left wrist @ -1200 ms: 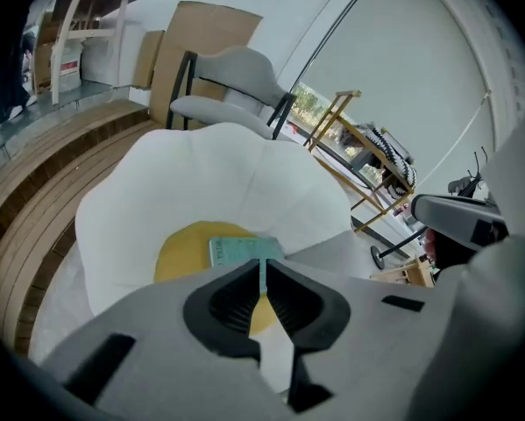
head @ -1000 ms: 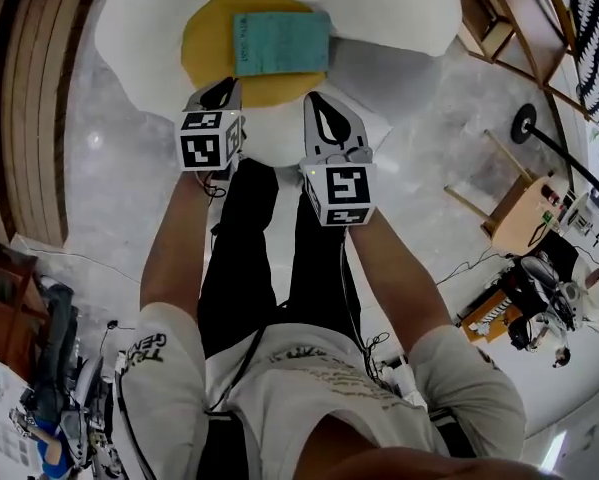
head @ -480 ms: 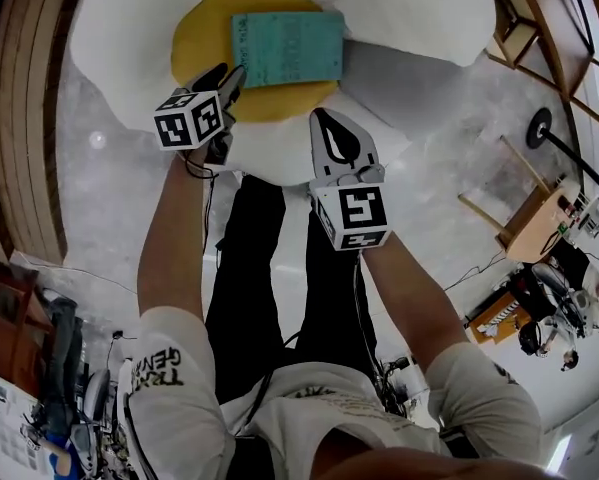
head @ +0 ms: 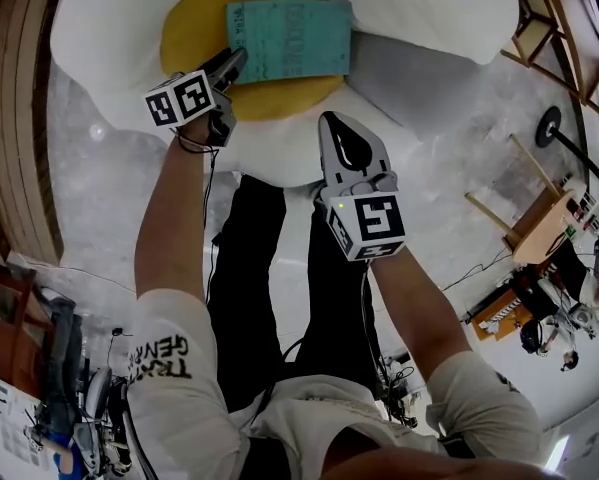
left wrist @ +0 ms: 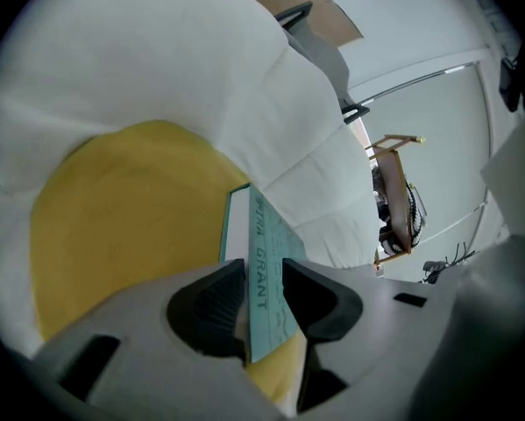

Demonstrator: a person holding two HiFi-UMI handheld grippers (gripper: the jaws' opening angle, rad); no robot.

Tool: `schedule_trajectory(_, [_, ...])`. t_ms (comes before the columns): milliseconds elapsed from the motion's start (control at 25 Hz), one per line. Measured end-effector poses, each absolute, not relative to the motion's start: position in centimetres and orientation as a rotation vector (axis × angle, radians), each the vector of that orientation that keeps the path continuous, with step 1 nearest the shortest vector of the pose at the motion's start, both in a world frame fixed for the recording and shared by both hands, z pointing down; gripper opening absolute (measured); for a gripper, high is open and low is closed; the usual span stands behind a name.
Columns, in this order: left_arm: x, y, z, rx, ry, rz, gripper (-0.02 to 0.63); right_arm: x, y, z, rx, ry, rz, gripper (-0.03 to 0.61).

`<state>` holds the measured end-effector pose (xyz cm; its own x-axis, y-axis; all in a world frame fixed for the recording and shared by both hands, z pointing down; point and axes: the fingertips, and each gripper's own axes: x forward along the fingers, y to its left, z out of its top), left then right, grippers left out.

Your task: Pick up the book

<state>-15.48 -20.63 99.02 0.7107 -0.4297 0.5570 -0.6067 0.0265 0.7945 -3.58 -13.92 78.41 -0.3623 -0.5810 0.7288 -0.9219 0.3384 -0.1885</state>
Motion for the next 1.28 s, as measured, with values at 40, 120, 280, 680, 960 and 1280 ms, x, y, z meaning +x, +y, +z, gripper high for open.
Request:
schedule_trajectory(40, [-15.6, -20.6, 99.3, 1.585, -0.86, 0.143, 0.15, -3.5, -13.8, 78.5, 1.31, -2.055, 0.817, 0.028])
schedule_trajectory(120, [-15.7, -20.4, 99.8, 1.561, -0.851, 0.105, 0.199, -3.4, -13.5, 78.6, 1.318, -2.049, 0.841, 0.028])
schedule_trajectory(280, [-15.1, -20.4, 100.0, 1.571, -0.82, 0.083, 0.265, -3.1, -12.3, 79.3, 1.325, -2.017, 0.893, 0.028])
schedule_trajectory(680, [-15.0, -20.4, 100.7, 1.581, -0.803, 0.068, 0.315, -3.6, -12.2, 79.8, 1.291, -2.013, 0.908, 0.028])
schedule_trajectory(960, [-15.0, -20.1, 101.1, 1.577, -0.768, 0.056, 0.327, -3.2, -11.9, 80.4, 1.294, -1.993, 0.916, 0.028])
schedule_trajectory(1280, [-14.7, -18.4, 101.5, 1.559, -0.65, 0.149, 0.325, -3.5, -11.7, 80.3, 1.304, -1.993, 0.915, 0.028])
